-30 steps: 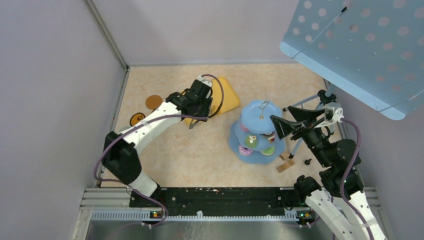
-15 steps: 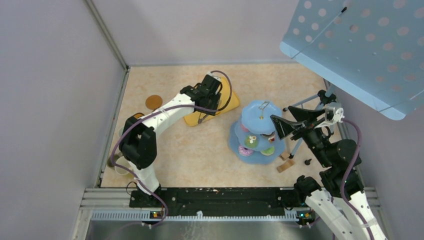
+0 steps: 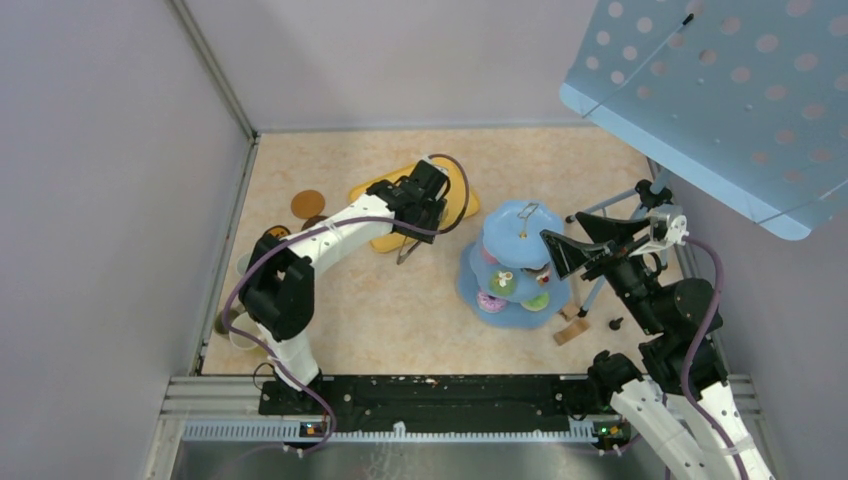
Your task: Serve the afternoon tea
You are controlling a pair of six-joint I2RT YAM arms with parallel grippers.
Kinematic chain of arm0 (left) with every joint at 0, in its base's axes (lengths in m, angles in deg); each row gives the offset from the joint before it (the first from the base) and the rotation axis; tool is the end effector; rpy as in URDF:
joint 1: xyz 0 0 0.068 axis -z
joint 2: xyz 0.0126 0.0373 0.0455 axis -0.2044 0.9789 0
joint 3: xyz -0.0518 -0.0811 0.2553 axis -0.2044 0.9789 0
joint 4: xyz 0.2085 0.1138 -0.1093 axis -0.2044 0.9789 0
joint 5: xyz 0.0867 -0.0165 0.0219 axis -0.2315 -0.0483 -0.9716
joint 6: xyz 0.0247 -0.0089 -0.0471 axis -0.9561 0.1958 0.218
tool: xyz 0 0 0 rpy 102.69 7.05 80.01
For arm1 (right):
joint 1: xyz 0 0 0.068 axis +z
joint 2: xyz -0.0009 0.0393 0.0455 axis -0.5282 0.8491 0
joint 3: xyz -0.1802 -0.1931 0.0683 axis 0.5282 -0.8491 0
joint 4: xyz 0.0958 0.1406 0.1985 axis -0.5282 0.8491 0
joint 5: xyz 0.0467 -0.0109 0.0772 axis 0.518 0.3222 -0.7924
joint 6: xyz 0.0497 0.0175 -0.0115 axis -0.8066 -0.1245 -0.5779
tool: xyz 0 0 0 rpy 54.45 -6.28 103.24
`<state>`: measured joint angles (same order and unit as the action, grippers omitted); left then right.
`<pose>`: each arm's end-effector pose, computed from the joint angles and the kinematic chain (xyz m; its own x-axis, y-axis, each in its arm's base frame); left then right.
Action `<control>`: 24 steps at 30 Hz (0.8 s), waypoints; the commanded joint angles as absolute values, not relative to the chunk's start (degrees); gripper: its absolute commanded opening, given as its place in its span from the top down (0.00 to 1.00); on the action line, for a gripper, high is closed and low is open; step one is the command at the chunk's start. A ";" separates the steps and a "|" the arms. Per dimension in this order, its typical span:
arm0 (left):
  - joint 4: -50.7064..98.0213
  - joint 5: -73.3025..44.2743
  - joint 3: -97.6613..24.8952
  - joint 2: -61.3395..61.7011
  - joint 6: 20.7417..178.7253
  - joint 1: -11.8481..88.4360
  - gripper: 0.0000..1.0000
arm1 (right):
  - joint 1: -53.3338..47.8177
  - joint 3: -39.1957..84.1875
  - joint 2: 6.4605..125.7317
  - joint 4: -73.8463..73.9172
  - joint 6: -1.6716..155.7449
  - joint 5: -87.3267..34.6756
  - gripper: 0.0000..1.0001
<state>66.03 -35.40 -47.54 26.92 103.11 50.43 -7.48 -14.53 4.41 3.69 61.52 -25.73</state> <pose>0.3039 -0.2328 0.2561 -0.7820 0.3028 -0.5447 0.3310 0.9424 0.0486 0.0785 0.0404 0.3667 0.0207 0.4234 -0.9057 -0.5685 0.7502 0.3377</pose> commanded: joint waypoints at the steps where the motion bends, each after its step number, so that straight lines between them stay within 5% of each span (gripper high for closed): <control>1: 65.40 -35.91 -47.58 24.54 103.70 50.31 0.44 | -7.92 -13.55 4.80 1.71 60.96 -26.20 0.03; 13: 67.64 -35.05 -47.13 24.93 104.54 50.29 0.43 | -7.97 -13.81 4.53 1.79 60.94 -26.07 0.03; 24: 68.65 -34.30 -46.76 25.19 105.23 50.30 0.53 | -7.97 -13.94 4.26 1.73 60.92 -25.96 0.03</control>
